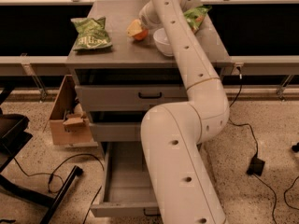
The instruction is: Pick orange from bottom drawer and place on counter
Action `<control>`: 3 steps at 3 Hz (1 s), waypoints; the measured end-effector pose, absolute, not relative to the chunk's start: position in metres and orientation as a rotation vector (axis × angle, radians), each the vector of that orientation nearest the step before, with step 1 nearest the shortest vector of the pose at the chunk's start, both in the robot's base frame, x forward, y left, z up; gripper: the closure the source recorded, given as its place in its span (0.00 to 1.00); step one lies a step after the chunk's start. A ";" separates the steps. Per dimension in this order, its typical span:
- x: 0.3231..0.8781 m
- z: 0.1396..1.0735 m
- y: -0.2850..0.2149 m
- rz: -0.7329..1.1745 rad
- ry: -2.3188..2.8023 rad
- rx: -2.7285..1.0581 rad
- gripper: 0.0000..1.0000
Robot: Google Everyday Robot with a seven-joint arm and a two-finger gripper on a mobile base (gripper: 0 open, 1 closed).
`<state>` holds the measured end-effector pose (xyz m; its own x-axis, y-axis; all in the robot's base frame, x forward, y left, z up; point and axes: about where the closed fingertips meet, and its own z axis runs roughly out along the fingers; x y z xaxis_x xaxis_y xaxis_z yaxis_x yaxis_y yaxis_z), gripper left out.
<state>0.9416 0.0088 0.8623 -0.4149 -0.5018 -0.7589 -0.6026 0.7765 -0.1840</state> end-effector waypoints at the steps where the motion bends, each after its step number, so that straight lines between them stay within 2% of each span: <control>1: 0.936 0.857 0.008 0.148 2.127 -0.838 0.82; 3: 0.935 0.858 0.008 0.147 2.127 -0.838 0.35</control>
Offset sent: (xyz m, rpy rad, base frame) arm -0.0051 -0.0012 -0.0068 -0.0153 0.0328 0.0048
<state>0.9346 0.0079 0.8583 -0.4370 -0.5153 -0.7372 -0.6121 0.7709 -0.1760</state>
